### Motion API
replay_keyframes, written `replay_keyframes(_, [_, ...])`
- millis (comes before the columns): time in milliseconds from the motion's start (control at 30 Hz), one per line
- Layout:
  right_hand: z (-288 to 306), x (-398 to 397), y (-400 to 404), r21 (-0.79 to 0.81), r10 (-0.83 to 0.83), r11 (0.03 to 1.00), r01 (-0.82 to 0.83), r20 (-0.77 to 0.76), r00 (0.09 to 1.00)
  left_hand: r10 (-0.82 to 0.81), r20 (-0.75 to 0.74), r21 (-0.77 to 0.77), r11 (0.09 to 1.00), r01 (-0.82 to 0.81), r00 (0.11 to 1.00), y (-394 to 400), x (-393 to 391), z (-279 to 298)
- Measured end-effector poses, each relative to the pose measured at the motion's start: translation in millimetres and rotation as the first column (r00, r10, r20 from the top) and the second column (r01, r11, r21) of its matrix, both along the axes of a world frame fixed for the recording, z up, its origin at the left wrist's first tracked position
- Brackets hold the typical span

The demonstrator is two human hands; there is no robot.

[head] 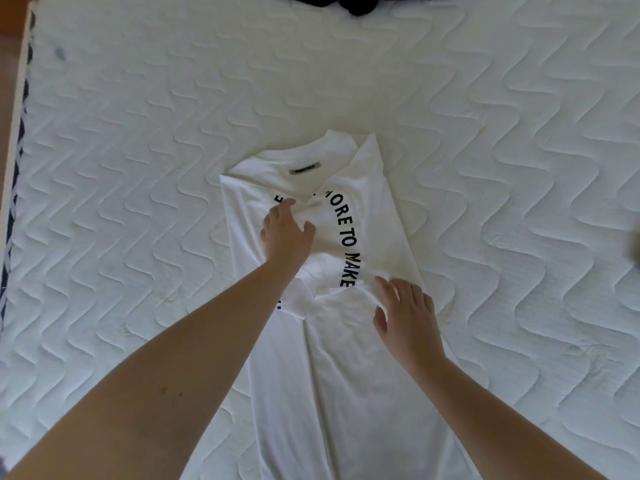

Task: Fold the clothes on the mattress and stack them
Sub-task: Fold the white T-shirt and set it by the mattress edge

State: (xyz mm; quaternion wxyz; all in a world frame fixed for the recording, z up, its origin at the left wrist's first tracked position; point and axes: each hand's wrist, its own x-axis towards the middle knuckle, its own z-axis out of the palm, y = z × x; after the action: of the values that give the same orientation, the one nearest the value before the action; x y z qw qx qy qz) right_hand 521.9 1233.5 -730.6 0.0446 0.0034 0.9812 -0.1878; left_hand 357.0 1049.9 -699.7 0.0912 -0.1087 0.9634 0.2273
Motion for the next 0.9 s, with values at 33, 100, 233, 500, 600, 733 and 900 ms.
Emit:
replay_keyframes(33, [-1, -10, 3, -0.013, 0.010, 1.000, -0.010, -0.018, 1.000, -0.056, -0.001, 0.004, 0.998, 0.056, 0.998, 4, -5, 1])
replay_keyframes(100, [-3, -32, 12, -0.027, 0.012, 1.000, -0.013, -0.034, 0.999, -0.151, 0.009, 0.052, 0.987, 0.151, 0.988, 13, -17, 2])
replay_keyframes(233, [-11, -82, 33, -0.055, 0.028, 0.998, -0.025, 0.065, 0.997, -0.302, 0.061, 0.135, 0.947, 0.292, 0.951, 33, -44, -3])
replay_keyframes(500, [-34, -176, 60, -0.172, 0.061, 0.984, -0.047, 0.080, 0.995, -0.396, 0.066, 0.081, 0.917, 0.390, 0.916, 74, -110, -21])
replay_keyframes(600, [-42, -198, 76, -0.126, 0.032, 0.992, -0.022, 0.080, 0.996, -0.409, 0.074, 0.191, 0.901, 0.389, 0.910, 94, -131, -23])
replay_keyframes(733, [-57, -200, 77, -0.020, 0.051, 0.999, -0.051, 0.006, 0.999, -0.333, 0.127, 0.221, 0.928, 0.301, 0.934, 114, -157, -34])
replay_keyframes(900, [-71, -199, 77, -0.034, 0.050, 0.998, -0.052, -0.070, 0.996, -0.442, 0.220, 0.137, 0.897, 0.421, 0.870, 122, -178, -40])
